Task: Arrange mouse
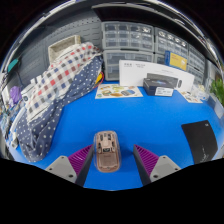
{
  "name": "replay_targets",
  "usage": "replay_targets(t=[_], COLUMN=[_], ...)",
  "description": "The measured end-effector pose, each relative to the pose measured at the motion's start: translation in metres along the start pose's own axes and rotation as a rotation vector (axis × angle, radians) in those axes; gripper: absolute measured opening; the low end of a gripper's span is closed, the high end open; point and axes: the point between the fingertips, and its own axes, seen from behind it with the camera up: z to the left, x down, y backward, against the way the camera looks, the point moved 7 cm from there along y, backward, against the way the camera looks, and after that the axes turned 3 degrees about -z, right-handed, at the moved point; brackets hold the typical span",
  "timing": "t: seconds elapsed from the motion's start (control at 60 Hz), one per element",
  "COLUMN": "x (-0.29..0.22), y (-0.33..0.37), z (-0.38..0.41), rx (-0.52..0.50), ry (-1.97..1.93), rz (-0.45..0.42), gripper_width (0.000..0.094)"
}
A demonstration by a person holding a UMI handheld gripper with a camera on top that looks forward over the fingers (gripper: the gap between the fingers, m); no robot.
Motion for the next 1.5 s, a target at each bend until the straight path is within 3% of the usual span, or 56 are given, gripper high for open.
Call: replay_targets(t=[0.2,0.217,0.317,0.467,0.617,0.883,1.017,1.167,1.317,1.5], x=[-0.014,-0.014,-0.016,-0.016,-0.028,-0.167,-0.196,-0.177,-0.108,-0.03], y=[-0.019,-0.02,-0.02,-0.022,-0.018,0.071,0.109,0.116,0.094,0.066], z=[-0.006,-0.006,-0.007,-0.01,-0.015,-0.119,-0.207,-0.293,-0.352,-0.371], rx=[0.062,0.06,0.052,0.043,-0.013,-0.041,0.002,0.02,0.053,0.041], ry=[-0.008,-0.008,-0.019,-0.013,0.0,0.071,0.094,0.062,0.058,-0.008], rz=[0.009,0.012,0.014,0.025,0.049,-0.229,-0.259,-0.242,-0.091,0.041], gripper_width=[0.0555,0.0484,0.0449,0.0323,0.0324,0.0325,0.0323,0.0327,0.0324,0.0324])
